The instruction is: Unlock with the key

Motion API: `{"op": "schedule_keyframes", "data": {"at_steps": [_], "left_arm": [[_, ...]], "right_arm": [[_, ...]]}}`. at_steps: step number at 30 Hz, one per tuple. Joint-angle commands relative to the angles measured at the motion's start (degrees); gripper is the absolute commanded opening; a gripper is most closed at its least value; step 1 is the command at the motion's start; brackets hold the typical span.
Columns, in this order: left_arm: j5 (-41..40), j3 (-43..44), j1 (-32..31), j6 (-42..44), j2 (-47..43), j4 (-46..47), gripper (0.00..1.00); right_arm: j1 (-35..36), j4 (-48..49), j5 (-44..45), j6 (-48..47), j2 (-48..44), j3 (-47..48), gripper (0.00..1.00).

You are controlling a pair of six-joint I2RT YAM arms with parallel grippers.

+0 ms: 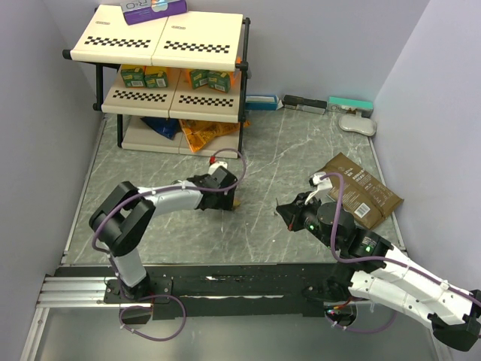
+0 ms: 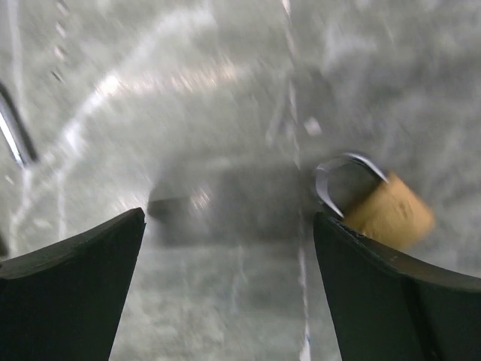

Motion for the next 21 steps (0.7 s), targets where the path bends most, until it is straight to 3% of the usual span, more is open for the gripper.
{"op": "schedule_keyframes", "data": {"at_steps": [1, 6, 9, 13, 21], "left_arm": [[-0.41, 4.57, 3.4, 3.81, 3.89, -3.78, 0.99], [1.07, 8.44, 4.99, 4.0, 5.04, -3.17, 1.0], [3.79, 6.87, 4.9, 3.56, 1.36, -1.59, 0.99], [8.18, 3.53, 4.2, 4.17, -9.59, 0.87, 0.99], [20.29, -0.87, 2.79, 9.26, -32.55, 4.04, 1.0]], "right_arm": [[-0.12, 0.74, -0.43, -0.44, 0.6, 2.92, 0.0], [-0.03, 1.6, -1.92, 0.17, 1.31, 2.93, 0.0], [0.05, 2.84, -1.84, 0.88, 0.6, 1.17, 0.0], [-0.03, 6.34, -2.71, 1.58, 0.69, -0.32, 0.0], [-0.03, 11.72, -15.61, 2.11, 4.38, 5.47, 0.0]]}}
